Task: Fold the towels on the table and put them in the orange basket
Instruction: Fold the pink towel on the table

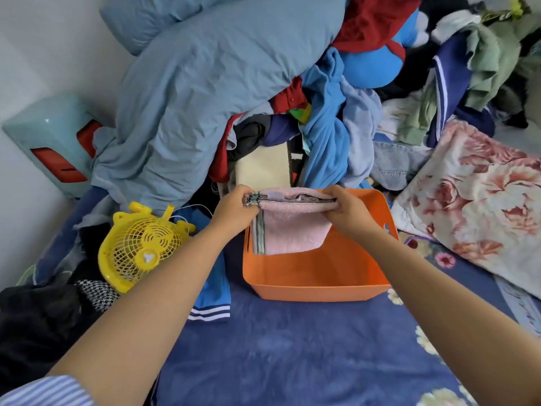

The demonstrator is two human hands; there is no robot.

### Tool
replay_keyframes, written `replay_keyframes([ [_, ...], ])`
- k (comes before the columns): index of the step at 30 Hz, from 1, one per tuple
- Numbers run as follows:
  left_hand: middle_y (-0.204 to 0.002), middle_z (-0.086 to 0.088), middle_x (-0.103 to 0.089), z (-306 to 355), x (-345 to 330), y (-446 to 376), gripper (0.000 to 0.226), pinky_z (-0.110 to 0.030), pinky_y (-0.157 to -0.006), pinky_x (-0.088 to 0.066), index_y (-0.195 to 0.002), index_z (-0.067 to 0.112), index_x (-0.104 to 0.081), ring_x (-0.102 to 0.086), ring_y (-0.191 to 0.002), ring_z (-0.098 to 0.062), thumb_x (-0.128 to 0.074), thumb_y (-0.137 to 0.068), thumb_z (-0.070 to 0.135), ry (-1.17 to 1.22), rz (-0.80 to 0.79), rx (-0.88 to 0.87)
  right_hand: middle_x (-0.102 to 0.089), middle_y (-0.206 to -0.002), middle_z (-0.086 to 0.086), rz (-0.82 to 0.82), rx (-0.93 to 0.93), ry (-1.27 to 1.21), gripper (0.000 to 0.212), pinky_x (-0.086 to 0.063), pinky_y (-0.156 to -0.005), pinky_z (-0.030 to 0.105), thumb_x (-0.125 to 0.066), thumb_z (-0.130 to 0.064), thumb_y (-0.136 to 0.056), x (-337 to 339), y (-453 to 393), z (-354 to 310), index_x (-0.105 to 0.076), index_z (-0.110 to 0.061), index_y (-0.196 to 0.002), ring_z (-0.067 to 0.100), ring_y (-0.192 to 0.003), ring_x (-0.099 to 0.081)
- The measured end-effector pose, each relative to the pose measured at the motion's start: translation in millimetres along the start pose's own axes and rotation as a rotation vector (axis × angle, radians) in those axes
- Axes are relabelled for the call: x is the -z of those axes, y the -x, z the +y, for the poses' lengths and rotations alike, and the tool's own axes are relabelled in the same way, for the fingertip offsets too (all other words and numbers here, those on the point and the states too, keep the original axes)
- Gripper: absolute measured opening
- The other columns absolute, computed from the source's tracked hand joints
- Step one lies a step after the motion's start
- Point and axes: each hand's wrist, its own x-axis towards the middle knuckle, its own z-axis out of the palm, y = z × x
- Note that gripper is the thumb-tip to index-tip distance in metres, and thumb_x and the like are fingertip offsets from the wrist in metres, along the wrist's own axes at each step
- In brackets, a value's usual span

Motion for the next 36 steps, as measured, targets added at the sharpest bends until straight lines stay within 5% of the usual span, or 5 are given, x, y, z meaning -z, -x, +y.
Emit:
replay_keyframes([
  [9,-0.064,0.004,-0.042,-68.3,-94.2,-63.5,0.015,-0.027,-0.047,-0.026,-0.070,0.017,-0.044,-0.039,-0.055,-0.011,-0.047,-0.084,0.018,0.010,-0.077,0.255,-0.040,-0.069,-0.003,-0.236,-0.333,-0.115,0.026,-0.030,-0.055,0.022,-0.041,0.013,-0.078,-52.4,-50.0,91.6,-0.047,-0.010,-0.090,0.011,-0.064,-0.037],
  [16,-0.090,-0.016,-0.061,-110.9,-164.3,-105.1,0.040,-0.024,-0.040,-0.024,-0.131,-0.005,-0.036,-0.043,-0.052,-0.015,-0.038,-0.094,0.009,-0.208,-0.259,0.419,-0.040,-0.064,0.001,-0.346,-0.639,-0.095,0.020,-0.026,-0.046,0.023,-0.041,0.003,-0.082,-108.3,-89.6,167.0,-0.046,-0.016,-0.078,0.014,-0.055,-0.036],
  [20,-0.137,-0.016,-0.045,-126.3,-186.5,-138.1,0.054,-0.037,-0.085,-0.047,-0.143,-0.001,-0.015,-0.052,-0.117,-0.031,-0.036,-0.094,0.006,-0.359,-0.272,0.513,-0.045,-0.073,0.003,-0.268,-0.712,-0.104,0.029,-0.031,-0.046,0.024,-0.049,-0.002,-0.081,-141.2,-113.7,198.8,-0.044,-0.006,-0.110,0.016,-0.061,-0.042],
  [30,-0.131,-0.021,-0.049,-165.5,-228.1,-188.6,0.037,-0.037,-0.093,-0.041,-0.128,0.000,-0.029,-0.050,-0.118,-0.036,-0.039,-0.093,0.008,-0.235,0.045,0.586,-0.054,-0.123,0.024,-0.067,-0.719,-0.082,0.043,-0.043,-0.087,0.036,-0.054,-0.018,-0.088,-194.0,-146.4,245.8,-0.042,0.005,-0.121,0.038,-0.114,-0.051],
  [36,-0.113,-0.027,-0.052,-178.8,-246.9,-154.0,0.025,-0.045,-0.090,-0.042,-0.105,-0.007,-0.052,-0.051,-0.110,-0.042,-0.053,-0.081,0.000,-0.533,0.136,0.036,-0.045,-0.124,0.025,-0.080,-0.435,0.160,0.048,-0.040,-0.078,0.037,-0.050,-0.019,-0.089,-201.4,-121.8,245.1,-0.033,0.002,-0.128,0.040,-0.111,-0.047],
])
